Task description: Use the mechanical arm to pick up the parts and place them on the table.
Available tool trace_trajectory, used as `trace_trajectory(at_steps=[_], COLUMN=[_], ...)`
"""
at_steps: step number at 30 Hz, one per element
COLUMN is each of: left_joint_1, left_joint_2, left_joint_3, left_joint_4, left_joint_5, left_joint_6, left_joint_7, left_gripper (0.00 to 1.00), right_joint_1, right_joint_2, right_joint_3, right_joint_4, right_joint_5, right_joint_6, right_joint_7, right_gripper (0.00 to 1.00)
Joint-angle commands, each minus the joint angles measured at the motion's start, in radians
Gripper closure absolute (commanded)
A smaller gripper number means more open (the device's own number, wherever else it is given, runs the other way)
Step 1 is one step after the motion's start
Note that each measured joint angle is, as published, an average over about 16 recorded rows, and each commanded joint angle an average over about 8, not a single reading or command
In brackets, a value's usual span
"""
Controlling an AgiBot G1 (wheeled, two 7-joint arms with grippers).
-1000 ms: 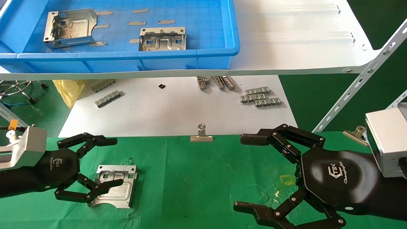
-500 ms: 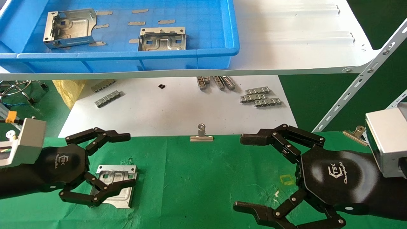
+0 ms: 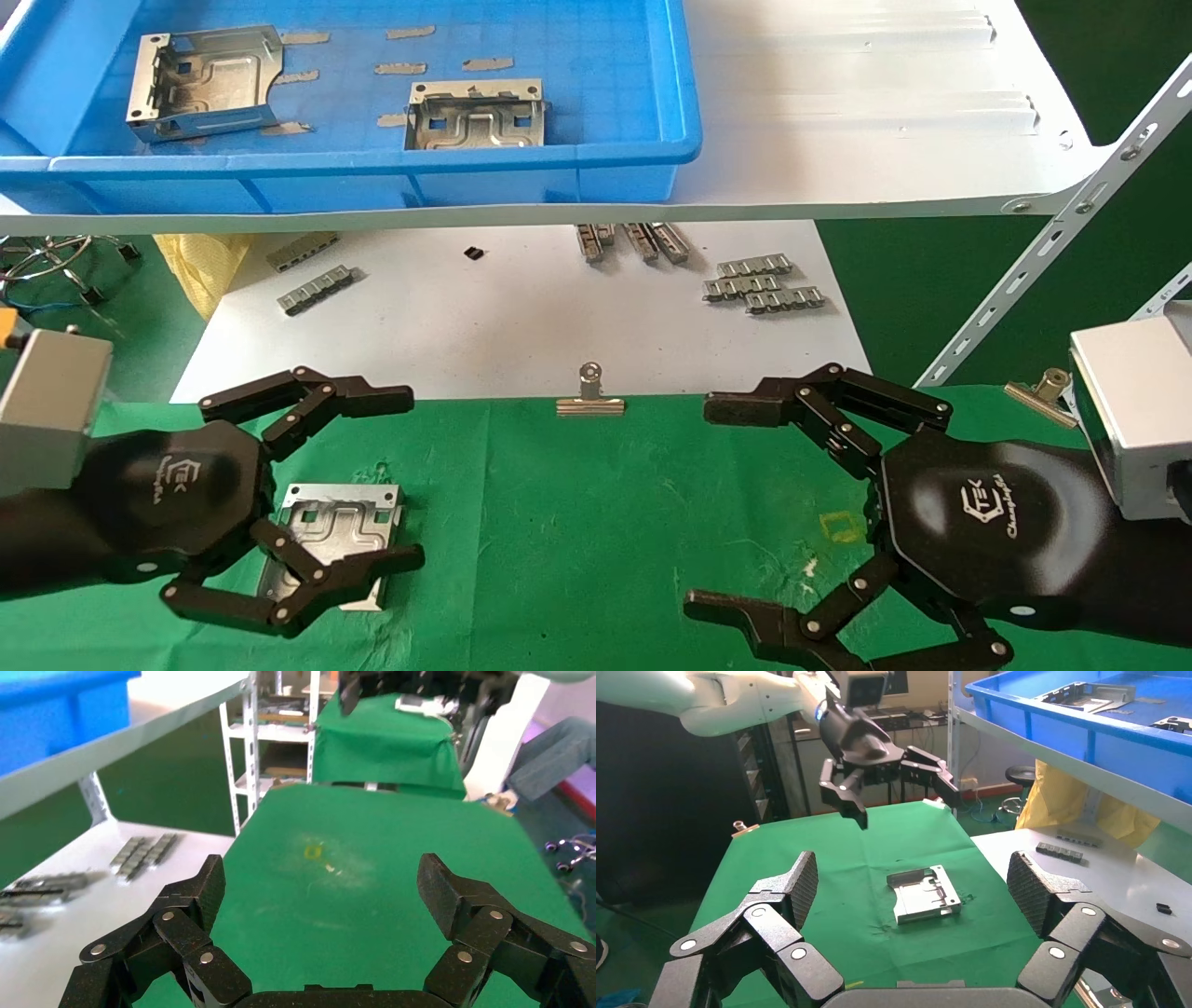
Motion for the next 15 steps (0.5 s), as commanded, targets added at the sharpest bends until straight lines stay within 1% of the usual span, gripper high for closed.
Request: trace_trajectory(at_steps=[1, 15], left_joint_1=[0.014, 0.101], left_joint_2=[-0.001, -0.010], left_joint_3=[-0.020, -0.149], left_joint_4=[-0.031, -0.228], left_joint_5=[-0.002, -0.017], left_joint_6=[-0.004, -0.026], left_joint_7=[-0.023, -0.166], left_gripper=[0.00, 0.00], right_joint_1=[0.000, 0.000], right_joint_2=[0.000, 0.000], right_joint_3=[0.000, 0.000], right_joint_4=[0.000, 0.000], right_joint_5=[0.000, 0.000], right_joint_6=[0.000, 0.000], right_joint_7=[0.000, 0.000], right_gripper=[0.00, 0.00])
